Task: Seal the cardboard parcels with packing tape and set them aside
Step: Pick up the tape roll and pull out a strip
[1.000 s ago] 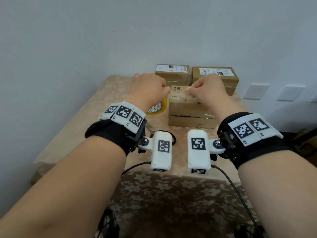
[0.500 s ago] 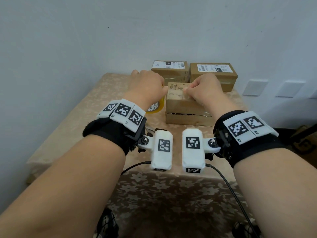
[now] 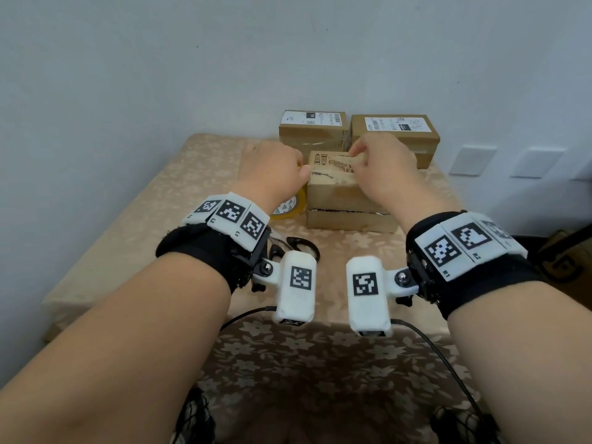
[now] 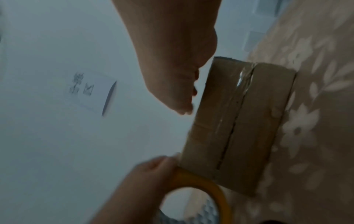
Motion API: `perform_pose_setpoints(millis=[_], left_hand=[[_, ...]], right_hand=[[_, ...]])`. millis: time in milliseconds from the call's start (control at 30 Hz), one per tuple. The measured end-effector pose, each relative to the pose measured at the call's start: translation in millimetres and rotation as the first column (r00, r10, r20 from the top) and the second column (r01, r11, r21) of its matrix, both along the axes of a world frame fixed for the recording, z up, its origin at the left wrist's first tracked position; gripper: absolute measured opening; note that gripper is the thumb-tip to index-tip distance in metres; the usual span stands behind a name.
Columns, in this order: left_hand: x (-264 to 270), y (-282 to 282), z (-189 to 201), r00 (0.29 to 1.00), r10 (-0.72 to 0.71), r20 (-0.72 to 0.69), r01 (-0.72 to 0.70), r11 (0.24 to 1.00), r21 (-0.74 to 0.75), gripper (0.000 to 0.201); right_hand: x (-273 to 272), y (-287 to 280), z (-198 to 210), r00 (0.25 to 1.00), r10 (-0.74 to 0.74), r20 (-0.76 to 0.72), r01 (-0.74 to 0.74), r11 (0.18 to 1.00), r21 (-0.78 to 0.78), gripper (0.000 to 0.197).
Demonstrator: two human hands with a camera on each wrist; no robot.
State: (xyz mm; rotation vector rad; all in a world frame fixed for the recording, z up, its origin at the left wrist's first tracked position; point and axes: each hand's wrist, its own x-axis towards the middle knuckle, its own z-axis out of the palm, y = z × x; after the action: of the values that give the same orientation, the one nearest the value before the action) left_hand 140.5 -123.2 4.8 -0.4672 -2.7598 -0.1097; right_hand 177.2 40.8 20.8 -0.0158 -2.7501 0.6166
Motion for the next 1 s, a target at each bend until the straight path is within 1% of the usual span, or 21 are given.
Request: perform_pose_setpoints(millis=[33, 67, 133, 167, 200, 233, 267, 333, 367, 433, 500, 600, 733, 833, 900, 1000], left_hand=[[0.5, 1.2, -0.3, 1.000, -0.003, -0.010, 0.003, 1.000, -0.003, 0.032], [1.3, 3.0, -0.2, 1.000, -0.007, -0.015, 0.007, 1.000, -0.001, 0.032], [2.8, 8.6, -0.1, 1.000, -0.022, -0.007, 0.022, 1.000, 0.008, 0.033], [3.8, 11.3, 0.0, 1.000, -0.029, 0.005, 0.029, 1.000, 0.011, 0.034], [4.8, 13.0, 0.0, 0.999, -0.033, 0.018, 0.033, 0.999, 0.014, 0.034], [5.0, 13.3, -0.7, 0.999, -0.036, 0.034, 0.036, 0.999, 0.025, 0.035], [4.7, 11.9, -1.7, 0.998, -0.043, 0.053, 0.040, 0.998, 0.051, 0.038], [3.2, 5.3, -4.4, 0.992, -0.085, 0.092, 0.070, 0.985, 0.157, 0.050], [3.0, 0.7, -5.3, 0.986, -0.125, 0.109, 0.098, 0.968, 0.230, 0.057], [5.1, -11.1, -6.9, 0.967, -0.222, 0.124, 0.167, 0.922, 0.349, 0.062], [8.3, -24.0, -9.1, 0.946, -0.300, 0.126, 0.221, 0.877, 0.427, 0.061], [9.6, -40.2, -15.0, 0.929, -0.348, 0.122, 0.238, 0.819, 0.522, 0.056], [11.8, -42.1, -17.4, 0.920, -0.378, 0.103, 0.261, 0.788, 0.558, 0.049], [11.2, -43.2, -17.4, 0.917, -0.382, 0.119, 0.251, 0.780, 0.573, 0.048], [11.7, -42.5, -15.1, 0.917, -0.378, 0.127, 0.258, 0.806, 0.533, 0.047], [13.0, -37.6, -1.4, 0.930, -0.351, 0.109, 0.282, 0.872, 0.401, 0.049]], right_hand=[[3.0, -2.3, -0.7, 0.997, 0.071, -0.013, -0.071, 0.997, 0.032, 0.026], [6.3, -5.1, -1.7, 0.989, 0.149, 0.005, -0.149, 0.987, 0.055, 0.031], [11.3, -7.9, -6.6, 0.955, 0.272, 0.115, -0.285, 0.951, 0.117, 0.034], [12.4, -7.5, -11.0, 0.938, 0.293, 0.184, -0.326, 0.927, 0.185, 0.037], [12.7, -5.8, -16.6, 0.928, 0.276, 0.248, -0.341, 0.899, 0.275, 0.047], [12.6, -3.1, -21.9, 0.927, 0.246, 0.283, -0.339, 0.873, 0.350, 0.058], [11.6, -0.6, -26.1, 0.931, 0.229, 0.284, -0.331, 0.857, 0.395, 0.067], [10.6, 1.9, -31.2, 0.946, 0.219, 0.238, -0.305, 0.852, 0.425, 0.074], [9.6, 1.9, -33.1, 0.952, 0.218, 0.213, -0.291, 0.857, 0.424, 0.074], [9.4, -0.3, -34.9, 0.962, 0.215, 0.168, -0.267, 0.872, 0.410, 0.071], [10.9, -3.2, -35.4, 0.971, 0.203, 0.127, -0.238, 0.879, 0.413, 0.067], [10.4, -9.1, -35.5, 0.976, 0.187, 0.112, -0.218, 0.866, 0.450, 0.067], [4.6, -16.0, -36.6, 0.989, 0.134, 0.067, -0.149, 0.846, 0.512, 0.071], [3.0, -18.5, -40.0, 0.988, 0.155, 0.027, -0.147, 0.849, 0.507, 0.069], [2.1, -16.9, -40.9, 0.980, 0.197, 0.014, -0.178, 0.853, 0.491, 0.065], [1.6, -13.4, -39.2, 0.977, 0.210, 0.045, -0.206, 0.861, 0.466, 0.065]])
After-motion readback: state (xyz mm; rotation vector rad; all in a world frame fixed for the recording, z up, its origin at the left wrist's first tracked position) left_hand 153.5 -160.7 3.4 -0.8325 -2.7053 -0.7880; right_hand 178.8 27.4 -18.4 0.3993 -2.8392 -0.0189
